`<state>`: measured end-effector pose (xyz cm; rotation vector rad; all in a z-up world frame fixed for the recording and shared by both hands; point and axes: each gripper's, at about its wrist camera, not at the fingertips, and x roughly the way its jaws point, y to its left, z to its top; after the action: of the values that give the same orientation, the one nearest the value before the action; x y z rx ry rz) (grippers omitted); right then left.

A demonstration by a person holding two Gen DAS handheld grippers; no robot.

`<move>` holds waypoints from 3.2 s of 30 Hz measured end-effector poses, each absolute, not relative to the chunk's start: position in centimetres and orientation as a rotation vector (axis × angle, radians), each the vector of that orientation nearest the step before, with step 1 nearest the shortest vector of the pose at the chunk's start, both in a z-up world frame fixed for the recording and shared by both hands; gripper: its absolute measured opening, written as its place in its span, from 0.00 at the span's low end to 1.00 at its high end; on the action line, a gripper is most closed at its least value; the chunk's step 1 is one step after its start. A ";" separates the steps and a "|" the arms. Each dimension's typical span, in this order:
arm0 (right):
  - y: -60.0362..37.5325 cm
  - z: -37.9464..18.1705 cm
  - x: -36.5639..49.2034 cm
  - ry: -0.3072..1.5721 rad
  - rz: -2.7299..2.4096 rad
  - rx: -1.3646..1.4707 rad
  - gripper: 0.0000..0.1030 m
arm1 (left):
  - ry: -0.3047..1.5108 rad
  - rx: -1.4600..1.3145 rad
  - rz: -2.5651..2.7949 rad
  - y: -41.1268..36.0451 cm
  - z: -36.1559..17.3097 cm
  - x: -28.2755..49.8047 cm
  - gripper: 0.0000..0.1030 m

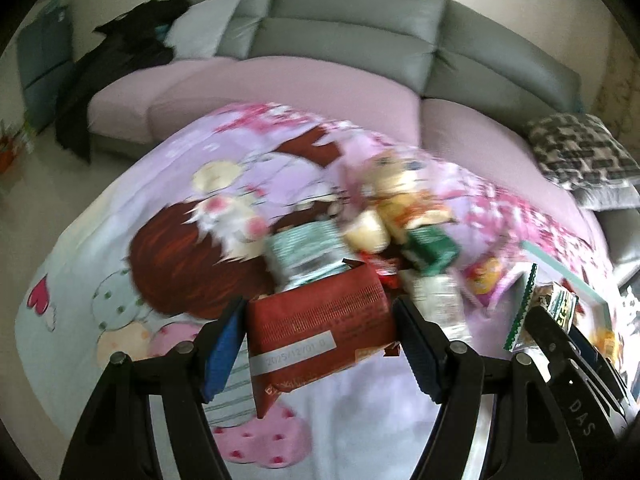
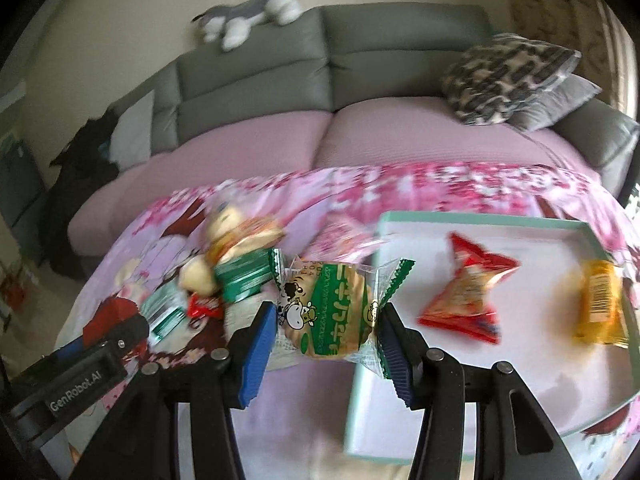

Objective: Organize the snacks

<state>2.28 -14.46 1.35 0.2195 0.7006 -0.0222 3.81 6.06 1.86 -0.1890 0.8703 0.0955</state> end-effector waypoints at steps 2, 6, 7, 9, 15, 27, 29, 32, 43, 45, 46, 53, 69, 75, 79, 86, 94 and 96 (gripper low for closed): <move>-16.1 1.5 2.0 0.689 -0.059 0.238 0.53 | 0.857 -0.156 0.061 4.3 2.5 4.1 0.73; -19.8 1.4 1.4 0.678 -0.129 0.290 0.53 | 0.847 -0.111 0.000 1.2 3.4 4.7 0.73; -20.7 1.5 1.2 0.675 -0.143 0.301 0.53 | 0.846 -0.103 -0.013 0.6 3.5 4.8 0.73; -22.3 1.4 0.8 0.669 -0.175 0.327 0.53 | 0.843 -0.076 -0.038 -1.1 3.8 5.0 0.73; -27.3 0.8 -0.5 0.663 -0.297 0.403 0.53 | 0.830 -0.002 -0.099 -5.3 4.9 5.3 0.73; -33.2 0.1 -3.2 0.665 -0.465 0.496 0.53 | 0.799 0.072 -0.246 -13.3 6.5 5.4 0.73; -33.6 0.1 -3.4 0.671 -0.475 0.502 0.53 | 0.804 0.078 -0.268 -14.3 6.3 5.4 0.73; -33.9 0.0 -3.6 0.694 -0.476 0.517 0.55 | 0.816 0.098 -0.298 -15.4 5.7 5.1 0.73; -33.1 -1.9 -2.9 0.841 -0.435 0.518 0.54 | 0.931 0.128 -0.332 -16.6 1.3 4.7 0.73; -33.1 -2.2 -2.8 0.856 -0.434 0.519 0.54 | 0.951 0.136 -0.332 -16.7 0.6 4.7 0.73; -33.0 -2.3 -2.8 0.864 -0.431 0.518 0.54 | 0.958 0.141 -0.332 -16.7 0.3 4.7 0.73; -32.7 -2.3 -2.7 0.884 -0.429 0.508 0.54 | 0.984 0.155 -0.346 -17.1 -0.6 4.5 0.73; -31.8 -1.6 -2.4 0.875 -0.411 0.460 0.67 | 0.950 0.061 -0.285 -14.0 1.3 5.0 0.85; -31.0 -1.3 -1.9 0.869 -0.396 0.419 0.98 | 0.907 -0.003 -0.115 -10.0 1.7 6.2 0.92; -30.6 -1.4 -1.6 0.874 -0.385 0.399 1.00 | 0.874 -0.010 -0.003 -7.6 1.4 6.8 1.00; -30.4 -1.6 -1.4 0.882 -0.378 0.394 1.00 | 0.879 -0.060 0.061 -5.3 0.7 7.1 1.00; -29.9 -1.4 -1.3 0.875 -0.374 0.373 1.00 | 0.879 -0.056 0.050 -5.3 0.9 7.0 1.00; -29.6 -1.3 -1.3 0.871 -0.372 0.368 1.00 | 0.875 -0.063 0.055 -4.9 1.1 7.0 1.00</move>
<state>-1.25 -29.60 -1.32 0.3683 0.8711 -0.3722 6.98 -4.92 1.10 -0.0630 0.8749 0.0550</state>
